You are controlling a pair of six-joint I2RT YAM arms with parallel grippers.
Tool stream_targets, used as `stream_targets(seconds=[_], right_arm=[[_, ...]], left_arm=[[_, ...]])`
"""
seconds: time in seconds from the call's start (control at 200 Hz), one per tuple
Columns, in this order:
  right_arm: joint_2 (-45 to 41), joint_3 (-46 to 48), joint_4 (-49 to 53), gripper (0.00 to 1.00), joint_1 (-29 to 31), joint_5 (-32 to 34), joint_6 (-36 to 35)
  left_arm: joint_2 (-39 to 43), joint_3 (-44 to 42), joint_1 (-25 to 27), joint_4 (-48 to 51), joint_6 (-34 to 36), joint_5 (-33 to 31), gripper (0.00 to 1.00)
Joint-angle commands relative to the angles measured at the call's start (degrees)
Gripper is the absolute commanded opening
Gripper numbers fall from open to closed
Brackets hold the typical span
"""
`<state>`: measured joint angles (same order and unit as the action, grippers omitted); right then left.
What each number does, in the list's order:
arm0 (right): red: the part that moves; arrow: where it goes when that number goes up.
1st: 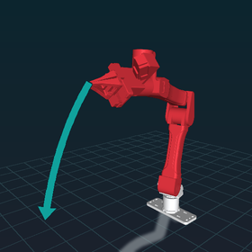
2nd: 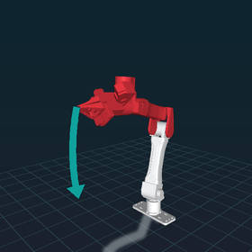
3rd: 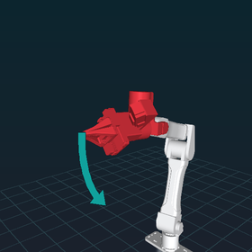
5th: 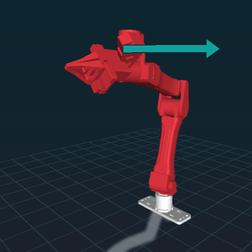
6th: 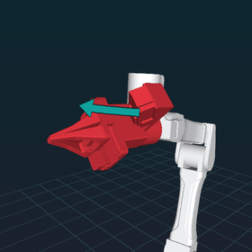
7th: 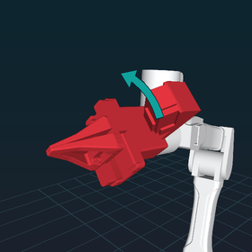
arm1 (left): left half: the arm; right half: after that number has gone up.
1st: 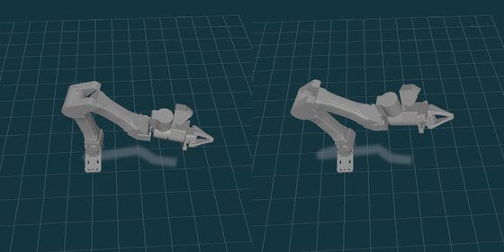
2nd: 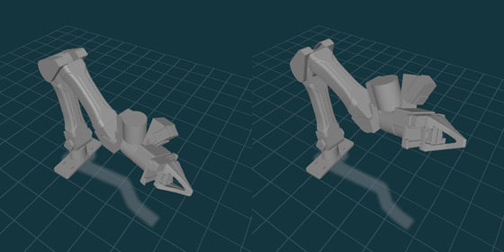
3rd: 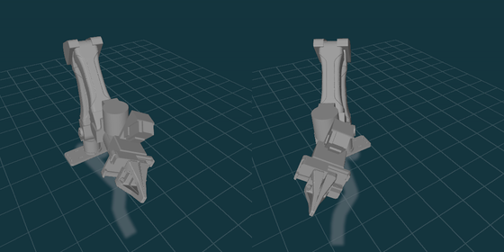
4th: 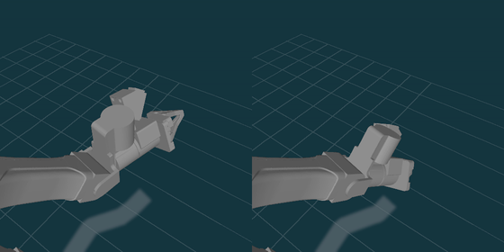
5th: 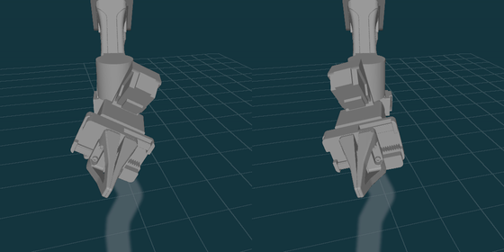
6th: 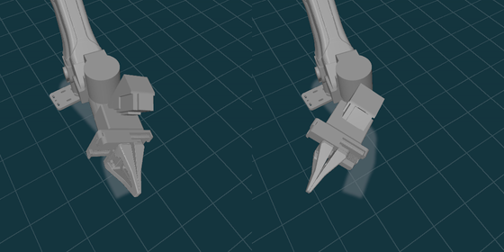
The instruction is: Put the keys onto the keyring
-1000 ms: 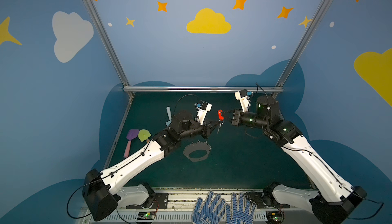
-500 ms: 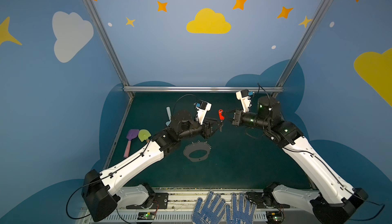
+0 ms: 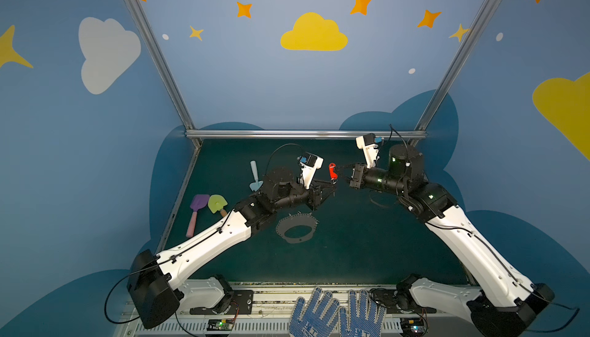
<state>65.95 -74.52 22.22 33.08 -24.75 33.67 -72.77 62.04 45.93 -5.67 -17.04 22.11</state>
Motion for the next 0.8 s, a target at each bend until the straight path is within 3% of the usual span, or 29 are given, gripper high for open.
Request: stream_targets(seconds=[0.0, 0.546, 0.796], right_arm=[[-1.52, 0.99, -1.79, 0.04, 0.01, -0.65, 0.17], [-2.45, 1.70, -1.51, 0.04, -0.12, 0.38, 0.23], [-3.10, 2.68, -0.83, 0.09, -0.69, 2.16, 1.92]], left_arm=[[-0.30, 2.00, 0.14, -0.83, 1.13, -0.91, 0.21], [1.05, 1.96, 0.19, 0.13, 2.39, -2.01, 0.05], [2.26, 1.37, 0.14, -0.12, 2.82, -3.54, 0.04]])
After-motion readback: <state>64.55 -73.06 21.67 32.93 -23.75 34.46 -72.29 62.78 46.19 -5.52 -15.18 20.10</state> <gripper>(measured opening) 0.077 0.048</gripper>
